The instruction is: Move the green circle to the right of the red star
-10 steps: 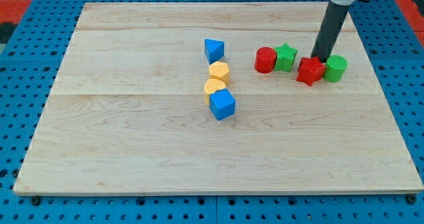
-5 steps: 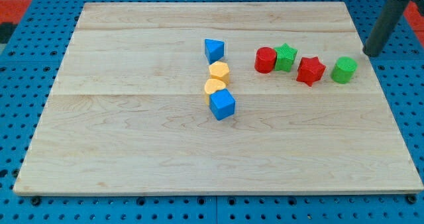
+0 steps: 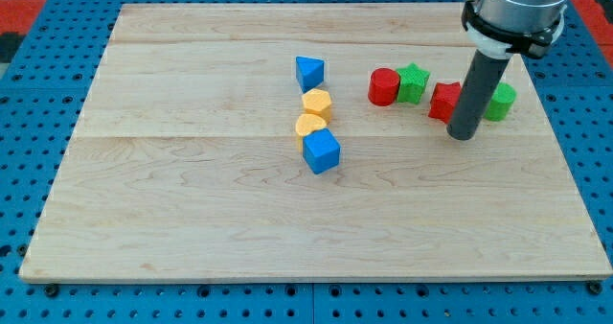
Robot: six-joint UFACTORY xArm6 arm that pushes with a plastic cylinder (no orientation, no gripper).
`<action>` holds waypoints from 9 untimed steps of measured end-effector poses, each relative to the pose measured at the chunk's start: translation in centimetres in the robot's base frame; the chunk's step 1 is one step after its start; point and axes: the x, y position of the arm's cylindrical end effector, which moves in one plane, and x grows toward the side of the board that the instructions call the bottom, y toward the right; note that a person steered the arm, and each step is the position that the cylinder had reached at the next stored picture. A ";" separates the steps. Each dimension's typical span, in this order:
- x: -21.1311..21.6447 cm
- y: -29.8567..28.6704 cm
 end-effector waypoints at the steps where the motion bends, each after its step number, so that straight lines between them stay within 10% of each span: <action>1: -0.3 -0.6; 9: -4.7 -0.7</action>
